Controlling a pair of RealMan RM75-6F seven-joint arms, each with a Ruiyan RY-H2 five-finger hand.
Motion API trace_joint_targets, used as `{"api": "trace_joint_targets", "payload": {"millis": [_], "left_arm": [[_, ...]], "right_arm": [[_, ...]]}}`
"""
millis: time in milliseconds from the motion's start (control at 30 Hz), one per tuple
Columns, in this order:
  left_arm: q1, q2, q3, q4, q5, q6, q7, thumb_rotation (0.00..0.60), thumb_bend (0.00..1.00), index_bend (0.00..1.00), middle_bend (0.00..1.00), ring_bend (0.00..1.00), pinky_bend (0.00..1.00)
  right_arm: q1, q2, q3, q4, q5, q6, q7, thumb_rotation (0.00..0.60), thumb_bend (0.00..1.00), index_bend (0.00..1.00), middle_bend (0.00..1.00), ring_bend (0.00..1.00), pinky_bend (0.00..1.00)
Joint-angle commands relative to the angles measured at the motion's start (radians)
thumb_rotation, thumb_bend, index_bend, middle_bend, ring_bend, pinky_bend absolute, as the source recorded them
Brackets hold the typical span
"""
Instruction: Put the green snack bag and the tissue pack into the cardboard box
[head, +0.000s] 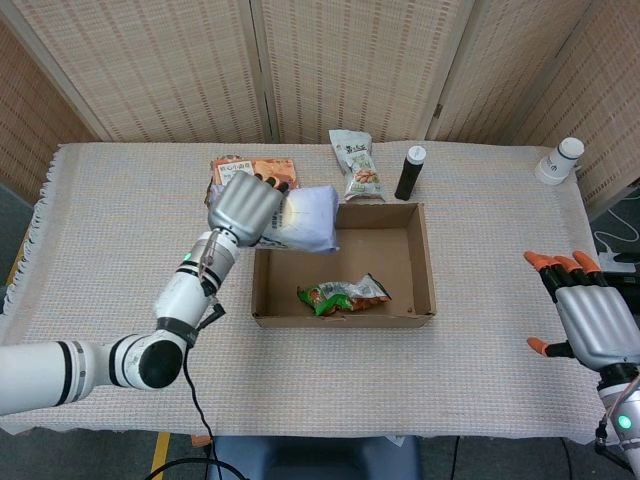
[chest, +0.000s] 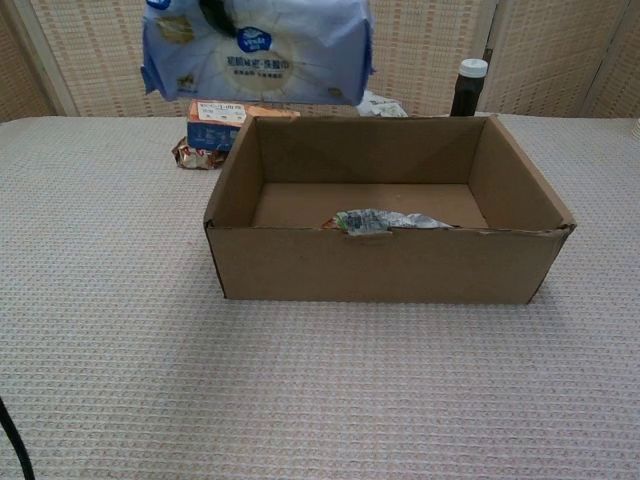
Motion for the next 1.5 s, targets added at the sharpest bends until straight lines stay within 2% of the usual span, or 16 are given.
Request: {"api": "trace_joint_targets", "payload": {"millis": [33, 233, 333, 367, 433, 500, 567, 633, 833, 1033, 1167, 1300, 1333, 1400, 1467, 1500], "left_arm": [[-0.068, -0.079, -0.04, 0.015, -0.056, 0.024, 0.021, 0.6, 0.33, 0.49, 0.63, 0.58, 0.71], [-0.138, -0.227, -0.078, 0.096, -0.087, 0.06, 0.012, 0.6, 0.33, 0.49, 0.63, 0.58, 0.71], [-0.147, -0.309, -0.081, 0.149, -0.039, 0.094, -0.009, 0.6, 0.32, 0.48, 0.62, 0.57, 0.69], [-0.144, -0.33, -0.079, 0.163, -0.028, 0.101, -0.017, 0.6, 0.3, 0.44, 0.58, 0.53, 0.66], [-0.136, -0.36, -0.071, 0.192, -0.019, 0.095, -0.029, 0.6, 0.25, 0.29, 0.42, 0.39, 0.54], [-0.118, -0.37, -0.074, 0.212, -0.033, 0.074, -0.057, 0.6, 0.2, 0.06, 0.14, 0.13, 0.29], [-0.102, -0.37, -0.075, 0.224, -0.015, 0.072, -0.077, 0.6, 0.18, 0.0, 0.01, 0.01, 0.14], [-0.083, -0.366, -0.071, 0.231, 0.026, 0.079, -0.096, 0.6, 0.17, 0.0, 0.0, 0.0, 0.07], [-0.03, -0.322, -0.061, 0.212, 0.079, 0.112, -0.121, 0.6, 0.18, 0.0, 0.0, 0.0, 0.06], [0.084, -0.162, -0.05, 0.019, 0.136, 0.21, -0.181, 0.6, 0.27, 0.0, 0.0, 0.0, 0.08], [0.239, -0.013, 0.016, -0.185, 0.261, 0.348, -0.251, 0.6, 0.3, 0.0, 0.0, 0.0, 0.1], [0.319, 0.034, 0.062, -0.239, 0.358, 0.41, -0.289, 0.6, 0.3, 0.0, 0.0, 0.0, 0.11], [0.382, 0.063, 0.101, -0.263, 0.435, 0.459, -0.32, 0.6, 0.29, 0.0, 0.01, 0.0, 0.11], [0.57, 0.127, 0.216, -0.292, 0.599, 0.594, -0.44, 0.6, 0.27, 0.0, 0.02, 0.0, 0.12], [0.699, 0.151, 0.285, -0.268, 0.764, 0.651, -0.575, 0.6, 0.25, 0.0, 0.02, 0.0, 0.12], [0.745, 0.154, 0.302, -0.252, 0.813, 0.674, -0.625, 0.6, 0.25, 0.0, 0.02, 0.0, 0.12]], "right_arm": [[-0.001, 0.004, 0.001, 0.0, 0.005, 0.001, 0.004, 0.6, 0.07, 0.09, 0.11, 0.0, 0.0], [-0.004, 0.012, 0.001, 0.0, 0.007, 0.003, 0.012, 0.6, 0.07, 0.09, 0.11, 0.0, 0.0], [-0.009, 0.017, 0.001, 0.0, 0.001, 0.008, 0.019, 0.6, 0.07, 0.09, 0.11, 0.0, 0.0], [-0.011, 0.018, 0.0, 0.0, -0.002, 0.009, 0.021, 0.6, 0.07, 0.09, 0.11, 0.0, 0.0], [-0.015, 0.022, 0.0, 0.0, -0.008, 0.012, 0.026, 0.6, 0.07, 0.09, 0.11, 0.0, 0.0], [-0.017, 0.025, 0.0, 0.0, -0.009, 0.016, 0.029, 0.6, 0.07, 0.09, 0.11, 0.0, 0.0], [-0.018, 0.026, 0.0, 0.0, -0.009, 0.014, 0.03, 0.6, 0.07, 0.09, 0.11, 0.0, 0.0], [-0.016, 0.025, 0.0, 0.0, -0.008, 0.011, 0.028, 0.6, 0.07, 0.09, 0.11, 0.0, 0.0], [-0.01, 0.014, 0.0, 0.0, -0.008, 0.002, 0.014, 0.6, 0.07, 0.09, 0.11, 0.0, 0.0], [-0.007, 0.007, 0.001, 0.0, -0.006, 0.0, 0.009, 0.6, 0.07, 0.09, 0.11, 0.0, 0.0], [-0.008, 0.001, -0.003, 0.0, -0.02, -0.006, 0.007, 0.6, 0.06, 0.09, 0.11, 0.0, 0.0], [-0.009, -0.001, -0.005, 0.0, -0.032, -0.007, 0.009, 0.6, 0.06, 0.09, 0.11, 0.0, 0.0], [-0.012, -0.002, -0.006, 0.0, -0.043, -0.003, 0.011, 0.6, 0.07, 0.09, 0.11, 0.0, 0.0], [-0.022, -0.006, -0.005, 0.0, -0.075, 0.02, 0.019, 0.6, 0.07, 0.09, 0.11, 0.0, 0.0], [-0.032, -0.009, -0.009, 0.0, -0.088, 0.034, 0.016, 0.6, 0.07, 0.09, 0.11, 0.0, 0.0], [-0.033, -0.011, -0.01, 0.0, -0.089, 0.037, 0.013, 0.6, 0.07, 0.09, 0.11, 0.0, 0.0]]}}
